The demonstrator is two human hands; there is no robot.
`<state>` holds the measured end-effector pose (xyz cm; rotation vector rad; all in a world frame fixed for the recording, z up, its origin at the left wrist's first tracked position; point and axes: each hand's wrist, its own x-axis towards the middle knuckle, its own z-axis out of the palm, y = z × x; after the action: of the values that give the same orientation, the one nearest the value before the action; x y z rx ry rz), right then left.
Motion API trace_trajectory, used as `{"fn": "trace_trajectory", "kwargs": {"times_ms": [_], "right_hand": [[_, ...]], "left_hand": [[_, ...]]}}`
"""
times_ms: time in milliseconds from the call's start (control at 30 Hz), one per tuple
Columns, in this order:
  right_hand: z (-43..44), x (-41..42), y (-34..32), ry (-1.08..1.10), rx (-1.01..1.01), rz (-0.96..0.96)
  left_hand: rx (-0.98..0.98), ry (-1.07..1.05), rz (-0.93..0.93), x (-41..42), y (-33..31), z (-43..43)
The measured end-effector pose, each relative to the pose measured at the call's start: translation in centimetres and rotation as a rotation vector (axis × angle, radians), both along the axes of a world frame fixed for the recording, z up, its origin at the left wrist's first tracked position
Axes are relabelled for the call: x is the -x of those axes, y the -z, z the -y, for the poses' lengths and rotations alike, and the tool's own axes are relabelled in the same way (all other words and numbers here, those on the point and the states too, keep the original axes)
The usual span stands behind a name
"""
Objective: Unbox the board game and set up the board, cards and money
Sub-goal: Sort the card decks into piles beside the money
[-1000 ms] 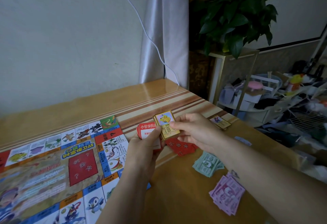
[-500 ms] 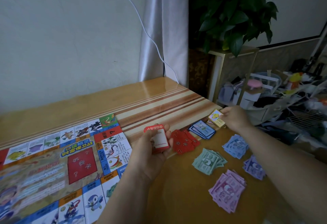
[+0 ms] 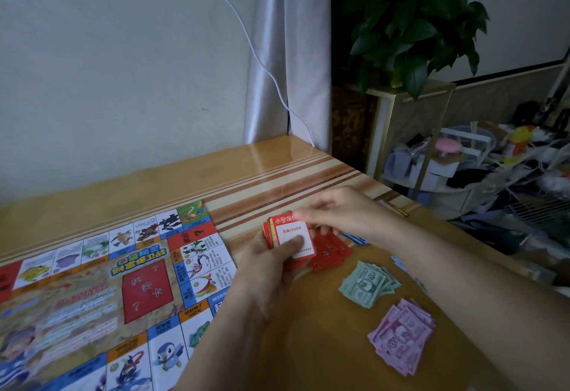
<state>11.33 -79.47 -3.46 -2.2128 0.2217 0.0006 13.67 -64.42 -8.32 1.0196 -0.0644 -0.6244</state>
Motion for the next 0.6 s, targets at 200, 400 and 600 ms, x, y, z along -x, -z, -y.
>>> {"fn": "trace_trajectory", "kwargs": {"times_ms": [200,400,600], "right_hand": [[-0.2,-0.8,0.5,-0.018,0.006,0.016],[1.7,-1.2,0.4,0.188,-0.035,0.100],[-0.1,-1.3,2.3,0.099,0.696,0.232]], "left_hand": [[-0.027,-0.021,0.035,-0.1,0.0,-0.1],[0.001,-0.054,0.007,-0.9,0.1,-0.6],[0.028,-0.116,0.019,-1.4,0.0,-1.6]]}}
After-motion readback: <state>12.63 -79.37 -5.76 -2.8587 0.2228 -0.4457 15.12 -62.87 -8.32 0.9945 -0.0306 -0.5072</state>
